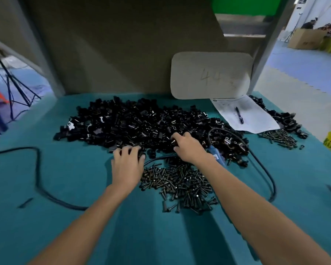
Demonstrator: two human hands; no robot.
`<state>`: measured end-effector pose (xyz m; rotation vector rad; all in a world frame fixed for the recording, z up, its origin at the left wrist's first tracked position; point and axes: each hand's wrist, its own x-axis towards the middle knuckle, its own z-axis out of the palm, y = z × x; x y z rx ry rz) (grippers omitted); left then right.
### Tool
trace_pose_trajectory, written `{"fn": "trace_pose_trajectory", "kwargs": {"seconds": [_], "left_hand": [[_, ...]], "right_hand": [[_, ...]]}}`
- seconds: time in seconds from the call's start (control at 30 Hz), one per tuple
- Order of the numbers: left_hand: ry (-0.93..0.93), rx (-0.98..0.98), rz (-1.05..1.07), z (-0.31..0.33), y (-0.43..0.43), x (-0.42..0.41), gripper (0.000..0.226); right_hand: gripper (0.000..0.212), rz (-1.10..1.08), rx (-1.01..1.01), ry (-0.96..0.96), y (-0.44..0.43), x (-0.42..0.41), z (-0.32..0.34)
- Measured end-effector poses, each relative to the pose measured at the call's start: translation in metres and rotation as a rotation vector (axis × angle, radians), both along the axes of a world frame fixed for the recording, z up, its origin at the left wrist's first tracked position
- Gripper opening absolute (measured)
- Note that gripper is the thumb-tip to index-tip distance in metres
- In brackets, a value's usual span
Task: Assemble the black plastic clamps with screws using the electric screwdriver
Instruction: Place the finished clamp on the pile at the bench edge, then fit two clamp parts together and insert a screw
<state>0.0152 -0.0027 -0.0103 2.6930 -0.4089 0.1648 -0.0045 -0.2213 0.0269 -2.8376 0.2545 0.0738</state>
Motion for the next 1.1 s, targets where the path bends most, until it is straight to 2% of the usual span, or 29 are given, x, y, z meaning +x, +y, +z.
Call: {"fn": "trace_pose_trajectory", "kwargs": {"seconds": [0.07, 0.17, 0.23, 0.3, 0.37, 0.47, 0.6, 0.67, 0.83, 0.97, 1.03, 1.1], "left_hand": [[0.032, -0.051, -0.040, 0.000, 0.004, 0.006, 0.045], [0.046, -0.096, -0.076, -0.001, 0.011, 0.011, 0.047], [0.047, -0.102, -0.071, 0.001, 0.014, 0.015, 0.045], [0.047, -0.104, -0.058, 0.003, 0.015, 0.018, 0.041], [0.037, -0.128, -0.060, 0.004, 0.018, 0.019, 0.032], [0.009, -0.186, -0.080, 0.003, 0.026, 0.019, 0.022], [-0.090, -0.372, -0.085, 0.006, 0.032, 0.018, 0.023], [-0.126, -0.472, -0.050, 0.011, 0.033, 0.017, 0.028], [-0.142, -0.691, 0.038, 0.027, 0.037, 0.024, 0.024], [-0.028, -0.842, 0.103, 0.031, 0.036, 0.036, 0.021], [0.079, -0.830, 0.064, 0.031, 0.037, 0.040, 0.018], [0.147, -0.702, -0.007, 0.028, 0.039, 0.042, 0.019]], "right_hand": [[0.027, -0.010, 0.006, -0.018, -0.001, 0.000, -0.002], [0.024, -0.032, 0.029, -0.039, -0.002, -0.004, -0.006], [0.025, -0.087, 0.068, -0.148, -0.001, -0.010, -0.005], [0.022, -0.155, 0.203, -0.329, 0.003, -0.020, 0.000], [0.015, -0.221, 0.530, -0.441, 0.011, -0.036, 0.003], [0.014, -0.225, 1.076, -0.426, 0.028, -0.066, -0.004], [0.014, -0.199, 1.587, -0.374, 0.035, -0.086, -0.014], [0.019, -0.225, 1.746, -0.366, 0.031, -0.090, -0.016], [0.017, -0.224, 1.899, -0.344, 0.022, -0.094, -0.018], [0.019, -0.218, 1.880, -0.329, 0.023, -0.096, -0.016], [0.020, -0.216, 1.880, -0.321, 0.025, -0.097, -0.016], [0.020, -0.210, 1.882, -0.308, 0.027, -0.098, -0.015]]}}
